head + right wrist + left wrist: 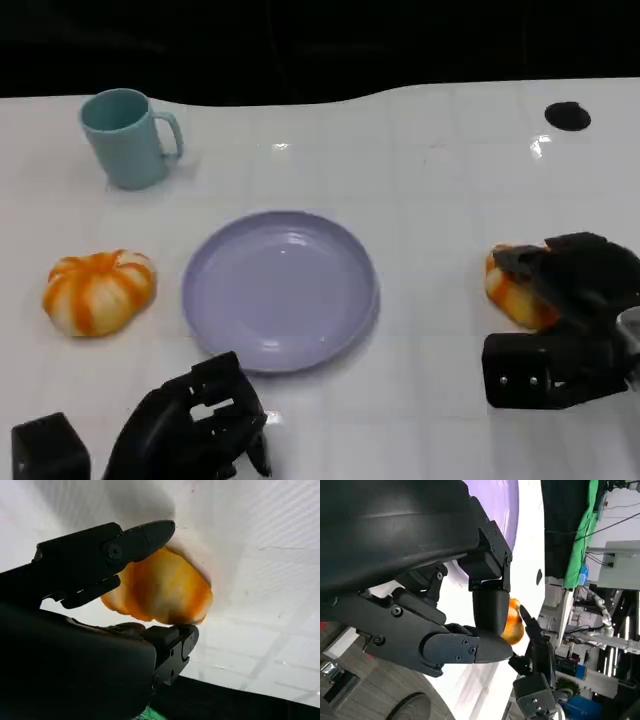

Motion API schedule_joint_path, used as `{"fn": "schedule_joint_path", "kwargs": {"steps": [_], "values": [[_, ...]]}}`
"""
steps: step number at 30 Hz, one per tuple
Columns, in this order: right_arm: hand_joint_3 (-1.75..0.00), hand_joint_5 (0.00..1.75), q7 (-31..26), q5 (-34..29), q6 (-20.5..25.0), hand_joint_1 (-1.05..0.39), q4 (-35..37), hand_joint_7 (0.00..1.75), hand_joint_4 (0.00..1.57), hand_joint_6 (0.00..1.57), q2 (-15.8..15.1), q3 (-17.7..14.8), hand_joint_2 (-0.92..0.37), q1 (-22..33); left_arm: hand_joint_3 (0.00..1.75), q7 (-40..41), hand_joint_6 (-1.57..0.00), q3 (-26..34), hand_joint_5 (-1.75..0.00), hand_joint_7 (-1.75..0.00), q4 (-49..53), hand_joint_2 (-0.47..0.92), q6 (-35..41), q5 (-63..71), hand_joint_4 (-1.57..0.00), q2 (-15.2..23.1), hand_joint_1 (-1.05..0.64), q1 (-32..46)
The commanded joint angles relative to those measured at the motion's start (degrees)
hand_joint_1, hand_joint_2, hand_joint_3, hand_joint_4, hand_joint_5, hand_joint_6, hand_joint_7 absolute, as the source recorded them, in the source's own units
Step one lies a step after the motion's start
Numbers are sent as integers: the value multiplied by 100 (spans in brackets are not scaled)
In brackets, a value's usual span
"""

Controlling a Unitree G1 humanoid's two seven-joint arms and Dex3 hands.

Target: Grasp the bread from the table and place it into the plate.

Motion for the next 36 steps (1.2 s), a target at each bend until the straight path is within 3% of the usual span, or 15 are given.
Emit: {"fn": "schedule_joint_path", "kwargs": {"steps": [1,5,8,9,10,11,12,14,15,16,17,18,21,31,36], "values": [[-1,12,0,132,22,-42,442,3,34,39,62,61,-87,-260,46,64,-70,18,-175,-149,-115,79,31,19,-77,83,-59,89],[-1,13,-154,273,-110,-38,729,5,51,52,112,59,-91,-352,47,68,-70,16,-175,-149,-139,79,22,25,-77,81,-60,103],[-2,21,-600,483,-513,-26,977,8,82,73,118,-20,-92,-364,48,83,-71,16,-175,-149,-156,79,30,31,-77,81,-60,114],[-3,37,-777,521,-647,-23,1096,8,93,82,121,-23,-92,-384,48,92,-71,14,-175,-149,-166,79,34,35,-77,82,-59,120],[-5,89,-916,547,-753,-20,1204,8,89,96,124,-16,-92,-409,49,96,-71,13,-175,-149,-170,79,37,35,-77,83,-60,123],[-6,112,-1076,544,-860,-18,1318,7,85,102,122,7,-92,-438,49,87,-71,14,-175,-149,-173,78,46,22,-77,82,-60,125],[-9,129,-1246,519,-960,-17,1416,12,89,115,115,39,-92,-463,50,82,-71,16,-175,-149,-177,78,54,11,-77,83,-59,126],[-16,148,-1652,447,-1183,-15,1596,20,90,127,96,106,-92,-500,50,73,-71,22,-175,-148,-190,77,98,-18,-77,81,-59,129],[-21,160,-1823,425,-1268,-15,1674,51,86,118,96,132,-92,-518,51,58,-72,27,-175,-148,-185,77,96,-31,-78,80,-59,126],[-24,169,-2056,416,-1401,-15,1772,102,84,97,99,150,-92,-534,52,60,-72,28,-175,-148,-181,77,84,-21,-78,81,-58,127],[-25,172,-2219,416,-1498,-13,1857,132,83,83,104,167,-92,-554,52,63,-72,29,-175,-148,-178,77,73,-12,-78,83,-58,127],[-26,173,-2332,423,-1570,-13,1931,151,82,75,108,186,-92,-576,52,69,-72,29,-175,-147,-179,77,70,-4,-78,85,-58,128],[-29,174,-2743,463,-1779,-12,2071,169,83,67,137,180,-90,-615,53,46,-72,30,-175,-147,-146,76,30,-3,-77,84,-58,117],[-83,175,-3965,340,-2186,-9,2373,170,90,73,218,291,-52,-716,54,75,-72,15,-175,-148,-142,76,41,21,-77,70,-60,109],[-87,175,-4107,323,-2266,-10,2356,167,91,74,228,331,-50,-736,53,86,-72,9,-175,-148,-168,75,82,4,-77,50,-60,131]]}}
